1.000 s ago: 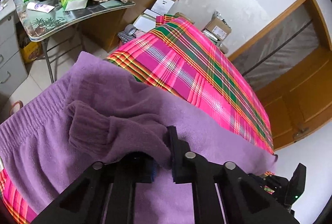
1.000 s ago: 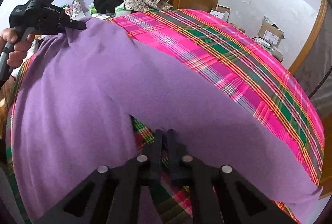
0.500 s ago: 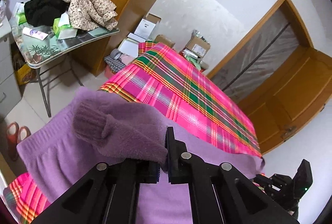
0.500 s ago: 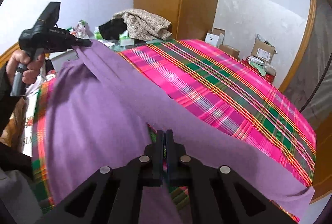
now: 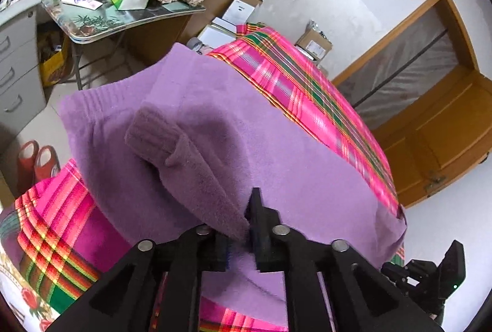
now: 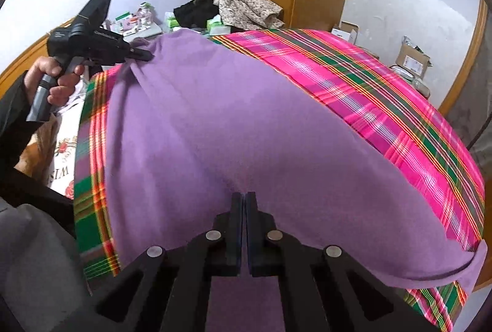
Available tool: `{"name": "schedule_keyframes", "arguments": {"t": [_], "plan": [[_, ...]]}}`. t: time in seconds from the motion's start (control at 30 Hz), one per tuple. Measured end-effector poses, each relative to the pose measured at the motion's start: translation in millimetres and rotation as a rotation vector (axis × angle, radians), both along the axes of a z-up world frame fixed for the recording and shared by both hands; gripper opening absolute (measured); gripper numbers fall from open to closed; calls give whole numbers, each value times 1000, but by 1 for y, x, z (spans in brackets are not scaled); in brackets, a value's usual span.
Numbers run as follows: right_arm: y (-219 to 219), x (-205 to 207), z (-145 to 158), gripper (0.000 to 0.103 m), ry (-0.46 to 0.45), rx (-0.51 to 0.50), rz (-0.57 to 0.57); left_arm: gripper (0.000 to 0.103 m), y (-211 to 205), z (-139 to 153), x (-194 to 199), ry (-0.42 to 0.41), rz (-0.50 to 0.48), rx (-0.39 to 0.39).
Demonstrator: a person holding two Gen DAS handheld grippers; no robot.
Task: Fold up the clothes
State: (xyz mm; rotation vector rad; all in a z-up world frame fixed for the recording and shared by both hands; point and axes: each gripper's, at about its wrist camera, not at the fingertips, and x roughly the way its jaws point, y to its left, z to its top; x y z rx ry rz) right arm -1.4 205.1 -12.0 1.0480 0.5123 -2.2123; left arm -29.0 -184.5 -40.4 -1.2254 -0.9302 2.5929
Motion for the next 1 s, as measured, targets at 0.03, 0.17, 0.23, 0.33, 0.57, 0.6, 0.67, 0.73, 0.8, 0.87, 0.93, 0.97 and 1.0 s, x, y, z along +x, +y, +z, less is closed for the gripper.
{"name": "schedule_keyframes", "arguments": {"t": [0.03,0.17,0.23,0.33,0.57,0.6,0.67,0.73,0.8,0.87,0.93,0.97,1.0], "plan": [[-1,-1,0,3,9,6,-3,23,-3,1,0,2,12,5],[-7,-1,-5,27,34,36,-8,34,-13,2,2,3,49,16],[-12,-2,-6,27,32,39,6,37,-17,-1,2,-4,67,22],[-22,-2,-11,27,32,55,32,37,-26,-7,1,-20,95,42],[-39,-6,-21,27,37,110,52,20,-26,-4,-1,11,103,37],[-40,-7,-21,19,30,107,55,14,-26,-2,-1,17,103,30],[-38,-7,-18,4,27,95,54,12,-26,5,-2,34,103,15],[-37,-8,-13,4,33,82,50,7,-24,15,-3,58,99,-6],[-35,-8,-7,4,40,67,46,7,-22,25,-7,79,93,-21],[-31,-9,5,4,56,38,37,6,-21,34,-11,97,86,-34],[-27,-9,18,4,71,7,28,5,-21,43,-18,107,79,-46],[-25,-9,25,4,79,-9,25,5,-21,47,-21,116,74,-53],[-24,-8,31,4,86,-23,24,5,-21,52,-24,125,69,-62]]}}
